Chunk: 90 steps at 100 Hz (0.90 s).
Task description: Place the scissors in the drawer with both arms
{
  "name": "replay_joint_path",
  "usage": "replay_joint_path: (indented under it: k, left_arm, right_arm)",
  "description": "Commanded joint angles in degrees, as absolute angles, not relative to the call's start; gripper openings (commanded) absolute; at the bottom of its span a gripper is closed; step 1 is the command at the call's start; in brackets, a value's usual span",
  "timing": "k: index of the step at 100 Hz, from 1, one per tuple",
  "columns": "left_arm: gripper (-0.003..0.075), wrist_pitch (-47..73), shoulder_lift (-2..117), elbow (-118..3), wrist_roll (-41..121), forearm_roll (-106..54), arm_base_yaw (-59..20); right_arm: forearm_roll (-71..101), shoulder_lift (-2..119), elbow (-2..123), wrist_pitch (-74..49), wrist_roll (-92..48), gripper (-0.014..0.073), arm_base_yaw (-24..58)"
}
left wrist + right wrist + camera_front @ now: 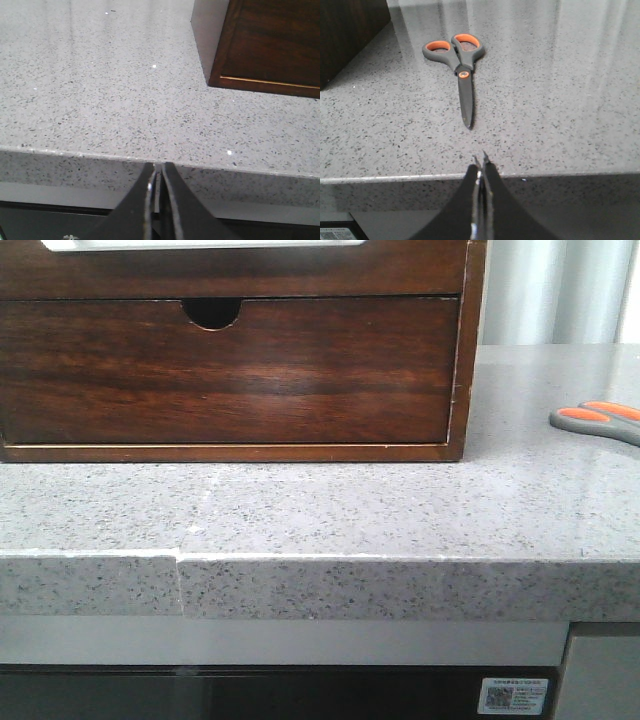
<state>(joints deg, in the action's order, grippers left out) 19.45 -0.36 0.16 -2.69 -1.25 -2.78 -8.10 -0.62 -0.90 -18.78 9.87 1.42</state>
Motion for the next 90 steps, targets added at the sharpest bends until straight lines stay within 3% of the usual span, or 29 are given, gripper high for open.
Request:
replay_joint_path:
  k: [1, 90]
  left_arm:
    - [-0.0019, 18.1, -2.0, 1.4, -3.1, -1.3, -2.7]
    - [-0.0019, 17.4, -2.0, 1.4, -3.1, 1.0, -2.7]
  right_arm:
    - [-8.8, -1.6, -1.5, -17.4, 9.4, -0.0061, 1.2]
    - [-9.2, -1.6, -1.5, -16.2, 9.4, -0.0061, 1.2]
